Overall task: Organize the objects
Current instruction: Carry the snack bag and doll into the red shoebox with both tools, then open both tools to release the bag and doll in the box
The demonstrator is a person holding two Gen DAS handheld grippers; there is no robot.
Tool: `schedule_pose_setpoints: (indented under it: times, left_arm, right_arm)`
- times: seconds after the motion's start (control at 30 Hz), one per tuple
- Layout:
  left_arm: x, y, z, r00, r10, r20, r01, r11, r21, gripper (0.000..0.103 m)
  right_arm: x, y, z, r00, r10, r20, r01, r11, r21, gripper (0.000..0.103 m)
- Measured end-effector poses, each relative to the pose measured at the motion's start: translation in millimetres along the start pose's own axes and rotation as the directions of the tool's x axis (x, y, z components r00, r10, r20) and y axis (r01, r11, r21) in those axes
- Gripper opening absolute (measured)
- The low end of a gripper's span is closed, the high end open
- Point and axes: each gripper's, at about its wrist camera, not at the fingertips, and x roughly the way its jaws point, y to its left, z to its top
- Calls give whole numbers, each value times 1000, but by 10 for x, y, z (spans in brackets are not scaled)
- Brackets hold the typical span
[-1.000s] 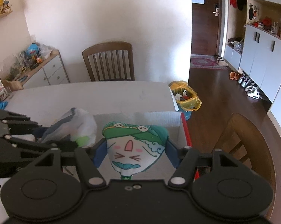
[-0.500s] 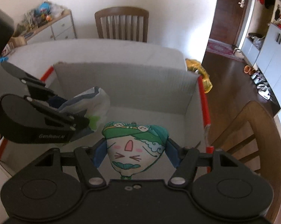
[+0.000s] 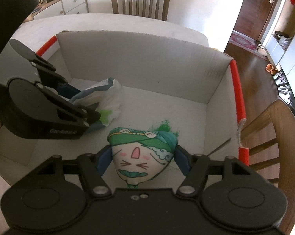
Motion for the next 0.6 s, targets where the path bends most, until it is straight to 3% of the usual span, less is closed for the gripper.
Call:
schedule_pose_setpoints:
  times: [0.27,0.5,0.6]
  left_arm:
    - [16,3,59,1000,14,-16,-14,1000,-9,37]
    - [-65,22,30,1000,25,10,-25,999,-26,56]
    - [-126,22,10,999,27,28,-26,999,-24,59]
  right_arm:
    - [16,39,-2,1000,-7,-12,7,1000,-22,71]
    - [-45,-24,-63,1000,-7,-3,6,999,-33,77]
    - [-98,-47,-69,1000,3,8,-2,1000,-23,78]
